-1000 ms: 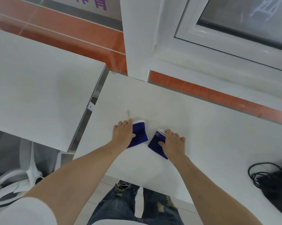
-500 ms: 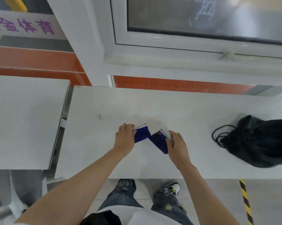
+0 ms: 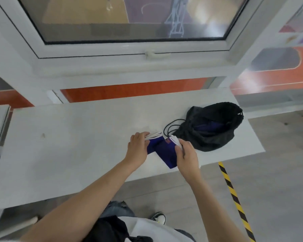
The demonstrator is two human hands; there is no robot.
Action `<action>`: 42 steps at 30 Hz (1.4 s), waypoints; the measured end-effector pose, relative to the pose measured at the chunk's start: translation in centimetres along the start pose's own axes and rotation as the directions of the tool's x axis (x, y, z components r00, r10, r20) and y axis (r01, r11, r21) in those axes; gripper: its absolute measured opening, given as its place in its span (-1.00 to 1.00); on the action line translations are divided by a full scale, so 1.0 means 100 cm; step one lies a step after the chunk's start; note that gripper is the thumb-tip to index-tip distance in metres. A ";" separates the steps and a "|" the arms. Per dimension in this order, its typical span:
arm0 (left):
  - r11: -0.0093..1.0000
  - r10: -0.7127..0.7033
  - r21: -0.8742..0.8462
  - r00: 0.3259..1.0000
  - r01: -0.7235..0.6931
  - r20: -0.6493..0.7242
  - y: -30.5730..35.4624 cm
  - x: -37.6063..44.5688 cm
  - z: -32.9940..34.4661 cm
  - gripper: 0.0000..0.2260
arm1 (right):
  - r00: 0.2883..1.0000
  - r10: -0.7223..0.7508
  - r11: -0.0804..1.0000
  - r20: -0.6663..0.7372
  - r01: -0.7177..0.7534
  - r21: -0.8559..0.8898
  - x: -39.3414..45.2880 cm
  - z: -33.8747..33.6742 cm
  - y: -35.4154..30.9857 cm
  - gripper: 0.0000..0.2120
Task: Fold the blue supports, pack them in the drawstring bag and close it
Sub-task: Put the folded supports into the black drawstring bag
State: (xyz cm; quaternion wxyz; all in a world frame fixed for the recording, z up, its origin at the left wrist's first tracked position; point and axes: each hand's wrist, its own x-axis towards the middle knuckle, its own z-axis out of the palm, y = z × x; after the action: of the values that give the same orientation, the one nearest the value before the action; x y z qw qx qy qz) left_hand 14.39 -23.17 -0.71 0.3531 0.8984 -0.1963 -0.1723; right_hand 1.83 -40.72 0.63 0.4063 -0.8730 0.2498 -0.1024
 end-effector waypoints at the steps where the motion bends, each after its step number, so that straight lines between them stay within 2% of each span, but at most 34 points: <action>1: 1.000 0.009 -0.001 1.000 -0.009 0.000 0.015 -0.001 0.013 -0.68 | 1.000 0.009 1.000 -0.008 -0.009 0.000 -0.002 -0.017 0.013 -0.71; 5: 1.000 0.004 0.030 1.000 -0.004 -0.002 0.059 0.005 0.047 -0.72 | 0.997 0.052 0.998 -0.063 -0.050 0.022 -0.002 -0.072 0.055 -0.72; 10: 1.000 0.018 0.023 0.999 -0.017 -0.038 0.105 0.025 0.078 -0.74 | 0.993 0.027 0.998 -0.118 -0.021 0.052 0.014 -0.120 0.079 -0.73; 18: 0.992 0.091 -0.074 0.984 -0.104 -0.156 0.163 0.099 0.103 -0.78 | 0.983 0.045 0.997 -0.177 -0.035 0.062 0.093 -0.168 0.111 -0.72; 26: 0.974 -0.001 -0.225 0.999 -0.007 -0.033 0.202 0.152 0.132 -0.82 | 0.983 0.091 0.995 -0.159 -0.083 0.053 0.176 -0.211 0.134 -0.72; 32: 0.964 -0.112 -0.242 0.994 0.107 -0.006 0.211 0.172 0.150 -0.92 | 0.999 0.048 0.998 0.017 -0.047 -0.047 0.231 -0.218 0.155 -0.68; 35: 0.963 -0.161 -0.215 0.987 0.163 0.027 0.208 0.184 0.164 -0.87 | 0.987 0.026 0.994 0.161 -0.008 -0.111 0.255 -0.214 0.178 -0.68; 38: 0.968 -0.191 -0.159 0.981 0.193 0.024 0.209 0.195 0.175 -0.84 | 0.950 -0.032 0.984 0.310 0.084 -0.155 0.276 -0.214 0.197 -0.71; 42: 0.964 -0.252 -0.099 0.968 0.248 -0.024 0.211 0.197 0.190 -0.88 | 0.855 -0.136 0.944 0.500 0.265 -0.198 0.301 -0.211 0.219 -0.75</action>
State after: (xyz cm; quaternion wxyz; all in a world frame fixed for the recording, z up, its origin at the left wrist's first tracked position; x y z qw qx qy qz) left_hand 18.07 -57.52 -2.35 0.3746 0.9010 -0.0665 -0.2083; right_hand 11.75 -82.17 -3.03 0.3247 -0.9377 0.0594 0.1084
